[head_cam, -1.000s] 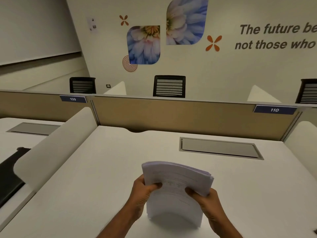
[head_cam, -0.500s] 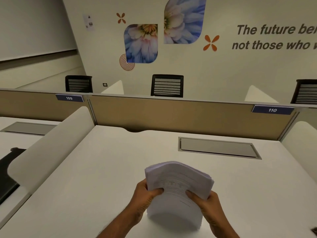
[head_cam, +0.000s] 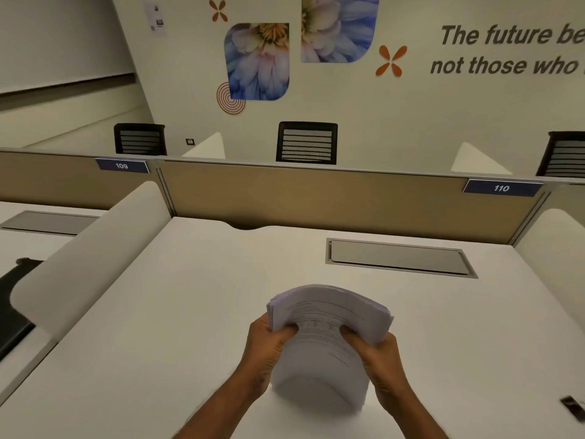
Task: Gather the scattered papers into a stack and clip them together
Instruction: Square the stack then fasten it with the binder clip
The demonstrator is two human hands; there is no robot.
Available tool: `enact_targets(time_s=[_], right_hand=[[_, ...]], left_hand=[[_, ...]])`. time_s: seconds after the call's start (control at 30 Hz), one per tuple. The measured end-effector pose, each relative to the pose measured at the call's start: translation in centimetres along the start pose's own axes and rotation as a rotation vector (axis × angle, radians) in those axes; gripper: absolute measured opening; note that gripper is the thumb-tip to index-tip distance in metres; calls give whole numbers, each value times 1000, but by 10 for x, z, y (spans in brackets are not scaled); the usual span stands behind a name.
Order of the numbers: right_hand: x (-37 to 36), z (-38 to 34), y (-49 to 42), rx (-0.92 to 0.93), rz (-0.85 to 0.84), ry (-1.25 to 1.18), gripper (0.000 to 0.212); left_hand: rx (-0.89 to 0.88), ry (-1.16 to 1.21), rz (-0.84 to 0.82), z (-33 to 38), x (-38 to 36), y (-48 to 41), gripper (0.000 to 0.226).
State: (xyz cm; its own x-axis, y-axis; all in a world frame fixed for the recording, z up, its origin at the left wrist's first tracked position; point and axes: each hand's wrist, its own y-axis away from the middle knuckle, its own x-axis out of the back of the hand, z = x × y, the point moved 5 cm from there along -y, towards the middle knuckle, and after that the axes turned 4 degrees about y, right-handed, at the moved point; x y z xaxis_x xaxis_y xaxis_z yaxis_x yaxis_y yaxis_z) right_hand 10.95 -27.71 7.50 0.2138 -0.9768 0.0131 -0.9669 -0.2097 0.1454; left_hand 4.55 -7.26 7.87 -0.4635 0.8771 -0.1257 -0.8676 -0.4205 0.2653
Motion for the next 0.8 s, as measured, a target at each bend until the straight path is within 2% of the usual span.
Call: enact_targets(time_s=[0.33, 0.67, 0.8], right_hand=[[1, -8, 10, 87, 16, -28, 23], [0, 2, 11, 29, 13, -16, 24], [-4, -3, 11, 49, 38, -21, 21]], left_hand=[[26, 3, 4, -9, -4, 11, 30], [5, 13, 58, -6, -1, 12, 40], [13, 17, 48, -4, -9, 14, 34]])
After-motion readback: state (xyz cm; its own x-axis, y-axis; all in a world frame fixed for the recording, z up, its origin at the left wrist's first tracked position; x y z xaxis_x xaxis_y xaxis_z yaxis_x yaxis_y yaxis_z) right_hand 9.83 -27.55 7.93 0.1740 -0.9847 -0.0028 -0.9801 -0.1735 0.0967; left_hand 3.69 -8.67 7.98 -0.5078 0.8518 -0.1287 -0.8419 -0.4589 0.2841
